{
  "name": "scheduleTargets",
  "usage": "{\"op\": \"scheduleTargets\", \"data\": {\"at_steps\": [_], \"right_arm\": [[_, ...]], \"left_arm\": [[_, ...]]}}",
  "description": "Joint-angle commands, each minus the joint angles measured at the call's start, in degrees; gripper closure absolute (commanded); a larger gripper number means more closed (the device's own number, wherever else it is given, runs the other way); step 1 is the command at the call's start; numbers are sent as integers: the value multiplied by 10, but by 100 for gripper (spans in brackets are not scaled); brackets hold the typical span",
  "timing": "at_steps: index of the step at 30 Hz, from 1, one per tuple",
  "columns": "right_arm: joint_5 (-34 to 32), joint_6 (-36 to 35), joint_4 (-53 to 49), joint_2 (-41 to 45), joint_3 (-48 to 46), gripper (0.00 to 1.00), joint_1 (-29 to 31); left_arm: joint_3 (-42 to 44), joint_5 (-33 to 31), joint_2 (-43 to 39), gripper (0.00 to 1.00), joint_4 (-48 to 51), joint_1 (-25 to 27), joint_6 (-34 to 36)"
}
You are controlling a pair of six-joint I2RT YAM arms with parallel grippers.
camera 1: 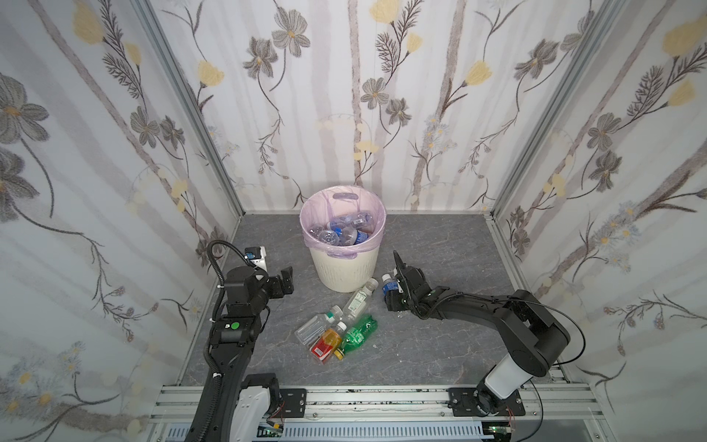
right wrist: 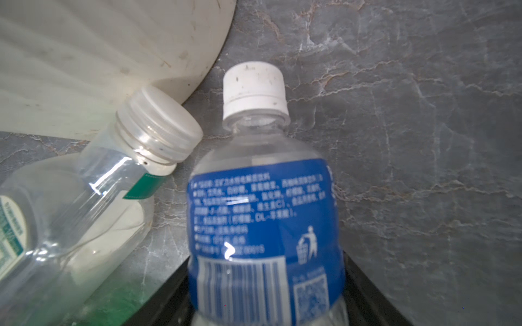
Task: Put the plastic bottles in the bin
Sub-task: 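Lower the right gripper onto another blue-labelled bottle and close it, then lift the blue-labelled bottle with the right gripper and carry it over the bin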
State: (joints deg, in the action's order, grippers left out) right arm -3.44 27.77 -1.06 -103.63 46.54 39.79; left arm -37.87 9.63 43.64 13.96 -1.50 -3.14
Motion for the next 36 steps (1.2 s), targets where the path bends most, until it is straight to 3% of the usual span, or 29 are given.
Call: {"op": "scheduleTargets", "data": {"at_steps": [1, 6, 17, 29, 36], "right_arm": [[-23, -21, -6, -2, 4, 38, -1], [-41, -43, -15, 31, 4, 48, -9], [-46, -99, -29, 118, 21, 54, -78], [-42, -234, -44, 161, 204, 55, -95], [15, -291, -16, 126, 310, 55, -95]], "left_arm": [[2, -4, 0, 3, -11, 0, 0], [1, -4, 1, 3, -11, 0, 0], [1, -5, 4, 3, -12, -1, 0], [-1, -1, 6, 3, -12, -1, -1], [-2, -1, 11, 3, -11, -1, 2]]}}
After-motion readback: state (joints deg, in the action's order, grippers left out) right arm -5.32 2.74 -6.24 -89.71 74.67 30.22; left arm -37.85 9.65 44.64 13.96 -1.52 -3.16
